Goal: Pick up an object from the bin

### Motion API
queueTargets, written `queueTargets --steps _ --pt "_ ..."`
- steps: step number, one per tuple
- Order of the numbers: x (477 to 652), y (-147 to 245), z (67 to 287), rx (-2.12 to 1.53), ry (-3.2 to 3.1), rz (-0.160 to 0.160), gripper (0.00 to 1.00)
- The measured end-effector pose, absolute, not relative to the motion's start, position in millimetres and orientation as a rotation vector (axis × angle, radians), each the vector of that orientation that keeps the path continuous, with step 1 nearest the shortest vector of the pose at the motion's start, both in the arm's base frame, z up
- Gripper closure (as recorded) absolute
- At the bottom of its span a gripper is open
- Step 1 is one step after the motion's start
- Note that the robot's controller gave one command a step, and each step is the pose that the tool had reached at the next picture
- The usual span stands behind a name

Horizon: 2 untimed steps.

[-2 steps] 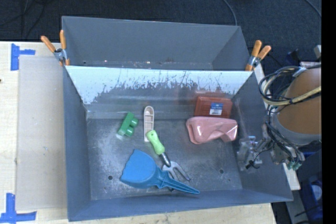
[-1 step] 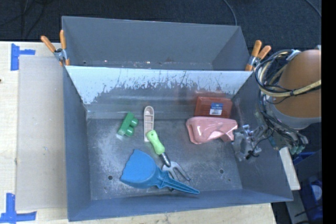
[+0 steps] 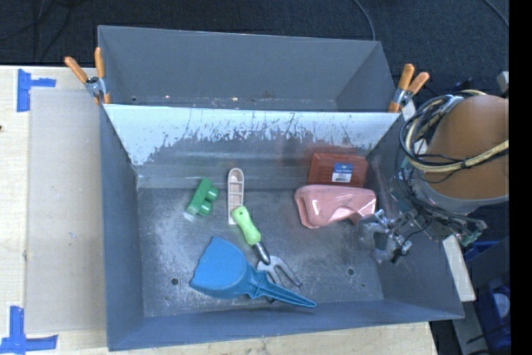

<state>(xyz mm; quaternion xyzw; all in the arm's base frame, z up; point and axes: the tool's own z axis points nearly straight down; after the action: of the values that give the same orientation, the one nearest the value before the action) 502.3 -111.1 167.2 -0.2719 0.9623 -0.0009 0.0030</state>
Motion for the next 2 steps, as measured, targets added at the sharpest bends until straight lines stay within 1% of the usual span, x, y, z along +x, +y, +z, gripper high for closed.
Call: queueTargets --steps 1,2 --pt "511.2 -67.7 142.8 -1.038 2.974 0.007 1.00" --pt "512.5 -48.0 118.4 -1.319 2.849 0.004 1.00"
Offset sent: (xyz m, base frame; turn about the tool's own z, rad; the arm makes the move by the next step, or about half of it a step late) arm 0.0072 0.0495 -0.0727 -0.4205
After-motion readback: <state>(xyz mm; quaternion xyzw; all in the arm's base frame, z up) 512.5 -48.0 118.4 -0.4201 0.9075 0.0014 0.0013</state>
